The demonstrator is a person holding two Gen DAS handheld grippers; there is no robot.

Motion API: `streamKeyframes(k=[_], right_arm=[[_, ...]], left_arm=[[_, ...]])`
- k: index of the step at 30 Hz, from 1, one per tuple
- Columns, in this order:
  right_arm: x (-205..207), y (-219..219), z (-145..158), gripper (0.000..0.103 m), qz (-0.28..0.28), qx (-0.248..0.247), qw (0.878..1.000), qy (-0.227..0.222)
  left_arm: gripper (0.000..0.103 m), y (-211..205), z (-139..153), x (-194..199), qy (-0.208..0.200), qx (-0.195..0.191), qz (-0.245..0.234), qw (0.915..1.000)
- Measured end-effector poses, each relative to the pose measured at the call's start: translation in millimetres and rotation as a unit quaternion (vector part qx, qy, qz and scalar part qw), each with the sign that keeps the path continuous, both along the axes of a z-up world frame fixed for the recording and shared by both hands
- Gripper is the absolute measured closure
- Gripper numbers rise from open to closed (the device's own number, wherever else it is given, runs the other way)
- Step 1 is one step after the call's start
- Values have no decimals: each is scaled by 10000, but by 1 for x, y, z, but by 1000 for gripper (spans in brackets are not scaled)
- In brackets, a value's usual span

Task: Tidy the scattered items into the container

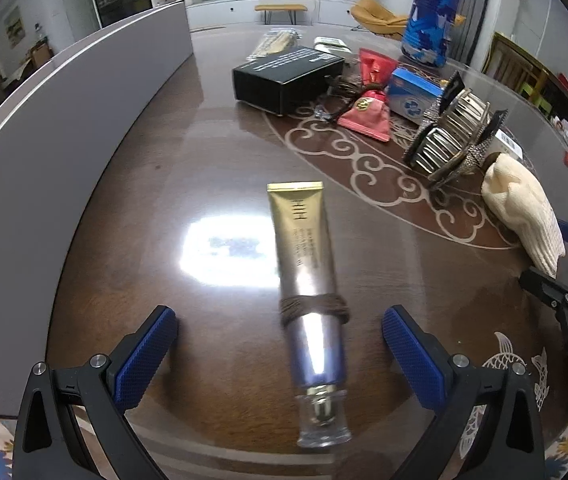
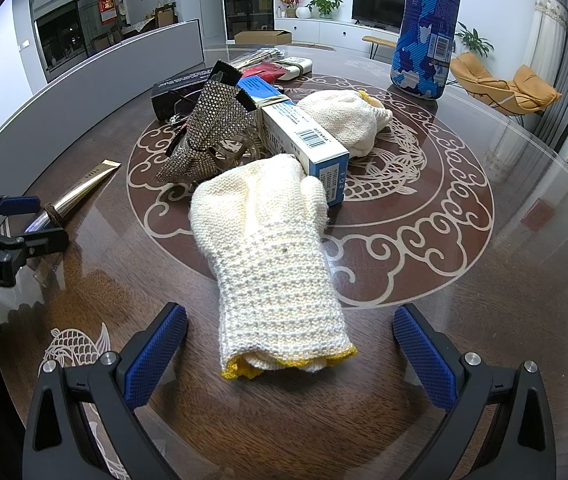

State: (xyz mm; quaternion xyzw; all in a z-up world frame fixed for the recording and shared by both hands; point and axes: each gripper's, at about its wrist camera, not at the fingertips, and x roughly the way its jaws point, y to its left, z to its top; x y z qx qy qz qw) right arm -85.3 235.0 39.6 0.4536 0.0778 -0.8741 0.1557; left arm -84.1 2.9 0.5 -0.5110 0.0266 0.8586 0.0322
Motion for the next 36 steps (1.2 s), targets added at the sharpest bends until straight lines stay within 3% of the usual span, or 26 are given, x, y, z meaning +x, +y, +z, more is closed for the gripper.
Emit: streamKeyframes(k=[3, 5, 7, 17, 24, 27, 29, 31, 32, 36], right_arm=[[0, 0, 0, 0, -2, 0, 10000, 0], [0, 0, 0, 0, -1, 1, 10000, 0], [0, 0, 0, 0, -1, 1, 10000, -1], [0, 2, 1, 0, 45, -92, 9999, -37], [-18, -11, 7, 1, 492, 57, 9969, -615], [-29, -20, 13, 14, 625, 72, 9951, -756], [-36, -26, 14, 35, 670, 71, 9938, -883], [-40, -30, 14, 43, 712, 245, 9930, -910], [-40, -32, 14, 58, 717, 342, 9929, -890], [-36, -24, 20, 68, 576, 285, 9931, -977]], left_arm=[[24, 6, 5, 1, 84, 27, -47, 10000], [54, 11, 10, 3, 119, 15, -142, 9998], [72, 16, 12, 3, 102, -18, -202, 9997], [73, 17, 12, 28, 139, 83, -79, 9998], [73, 17, 11, 35, 190, 126, -32, 9997], [73, 17, 11, 35, 214, 118, -44, 9997], [73, 17, 11, 35, 222, 123, -43, 9997], [73, 17, 11, 35, 225, 140, -29, 9996], [73, 17, 11, 35, 230, 149, -23, 9996], [73, 17, 11, 36, 241, 154, -23, 9996]])
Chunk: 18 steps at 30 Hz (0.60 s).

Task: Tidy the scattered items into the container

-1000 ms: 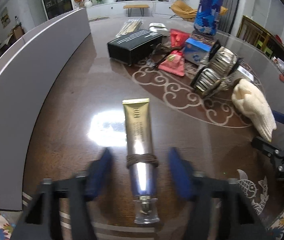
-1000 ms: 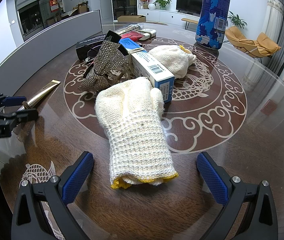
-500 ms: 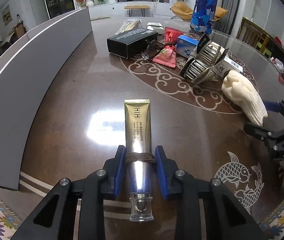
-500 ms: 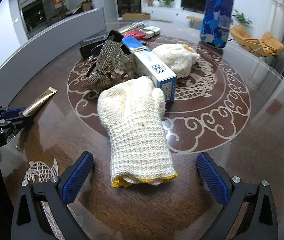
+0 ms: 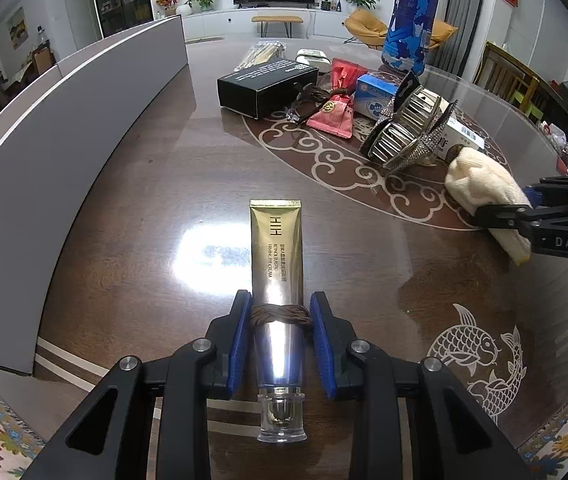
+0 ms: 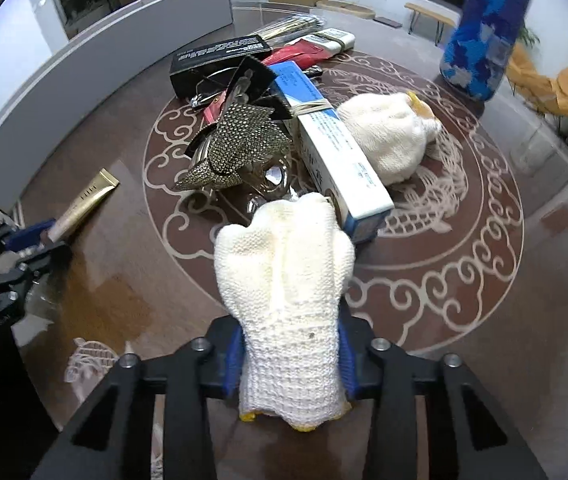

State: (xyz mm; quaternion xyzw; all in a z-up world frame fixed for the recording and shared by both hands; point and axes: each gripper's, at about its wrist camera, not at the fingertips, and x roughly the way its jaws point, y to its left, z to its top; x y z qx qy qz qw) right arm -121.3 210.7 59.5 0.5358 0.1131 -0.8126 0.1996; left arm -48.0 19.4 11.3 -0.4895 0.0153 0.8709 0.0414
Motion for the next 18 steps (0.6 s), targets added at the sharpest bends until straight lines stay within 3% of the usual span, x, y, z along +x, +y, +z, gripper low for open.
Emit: streamKeyframes(k=[9, 18], right_arm=[[38, 16, 12, 69, -85, -169, 9998, 89], [72, 18, 31, 69, -47, -391, 9988, 276]], left_arm=[[74, 5, 1, 17, 52, -29, 29, 10000], [74, 17, 9, 37, 388, -299, -54, 9988]])
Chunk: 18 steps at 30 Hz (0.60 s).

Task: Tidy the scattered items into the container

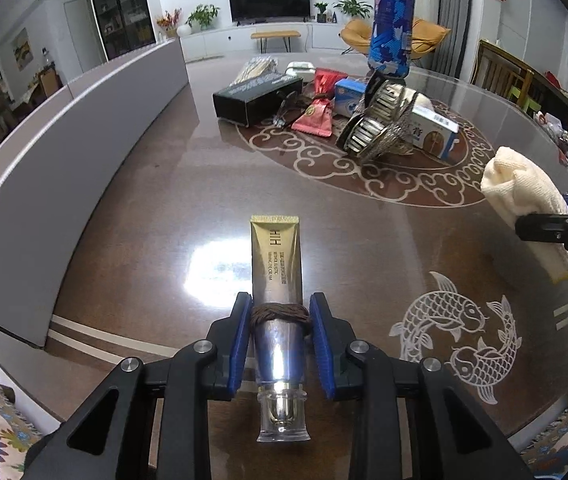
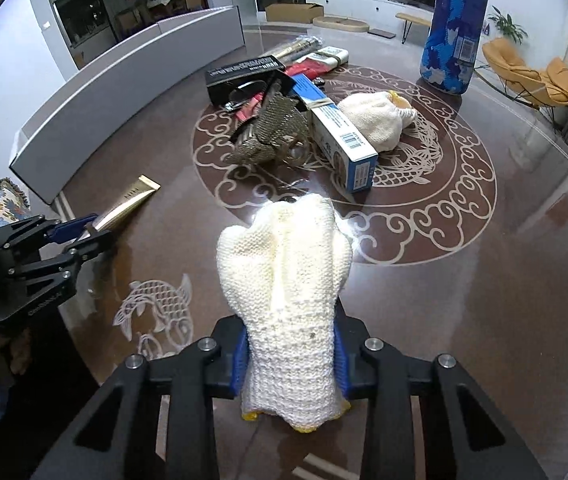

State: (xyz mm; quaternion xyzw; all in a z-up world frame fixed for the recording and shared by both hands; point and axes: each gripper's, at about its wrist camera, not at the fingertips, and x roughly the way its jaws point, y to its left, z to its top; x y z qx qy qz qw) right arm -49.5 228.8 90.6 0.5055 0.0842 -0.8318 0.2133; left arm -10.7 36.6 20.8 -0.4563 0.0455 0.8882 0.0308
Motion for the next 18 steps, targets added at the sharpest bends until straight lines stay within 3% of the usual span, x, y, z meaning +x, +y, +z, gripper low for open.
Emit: streamKeyframes(k=[18], right_arm=[[11, -16, -4, 69, 202, 45, 9998, -35]], left_arm=[[74, 11, 24, 13, 379, -124, -94, 9992]])
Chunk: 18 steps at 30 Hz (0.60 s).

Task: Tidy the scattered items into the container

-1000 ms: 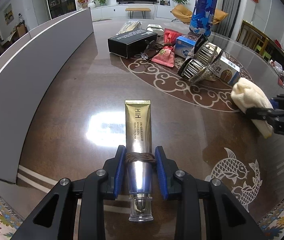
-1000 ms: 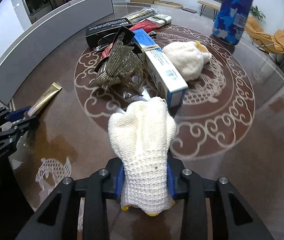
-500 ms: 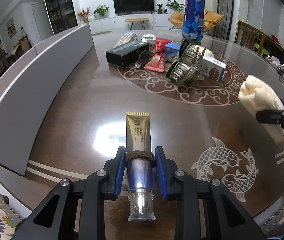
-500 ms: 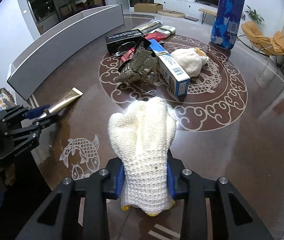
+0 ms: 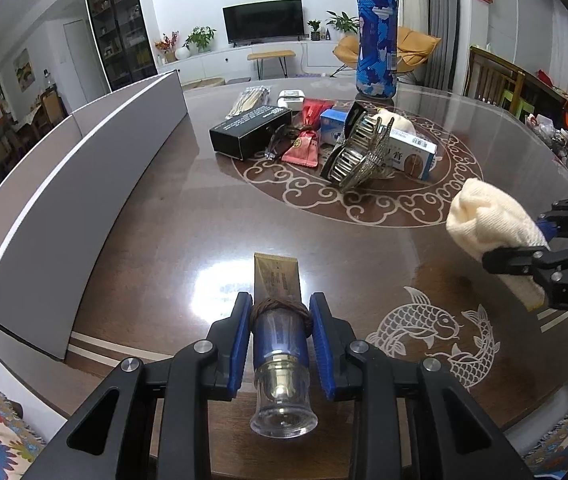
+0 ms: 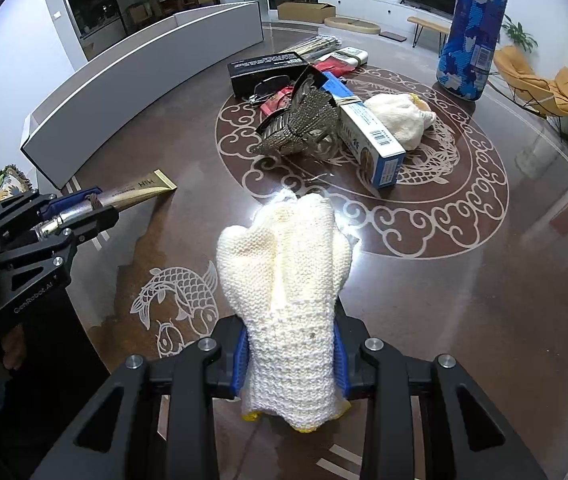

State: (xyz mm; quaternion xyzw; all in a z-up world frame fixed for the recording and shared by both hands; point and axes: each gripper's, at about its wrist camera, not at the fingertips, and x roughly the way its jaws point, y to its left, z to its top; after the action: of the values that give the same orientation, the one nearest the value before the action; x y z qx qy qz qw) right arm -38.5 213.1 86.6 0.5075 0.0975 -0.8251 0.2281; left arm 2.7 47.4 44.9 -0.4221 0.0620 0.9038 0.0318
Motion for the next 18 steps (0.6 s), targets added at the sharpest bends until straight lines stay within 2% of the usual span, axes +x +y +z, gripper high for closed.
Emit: streamKeyframes(k=[18], right_arm=[[-6, -27, -2, 69, 215, 86, 9997, -28]], left_arm=[[74, -2, 10, 3, 149, 37, -30, 9999]])
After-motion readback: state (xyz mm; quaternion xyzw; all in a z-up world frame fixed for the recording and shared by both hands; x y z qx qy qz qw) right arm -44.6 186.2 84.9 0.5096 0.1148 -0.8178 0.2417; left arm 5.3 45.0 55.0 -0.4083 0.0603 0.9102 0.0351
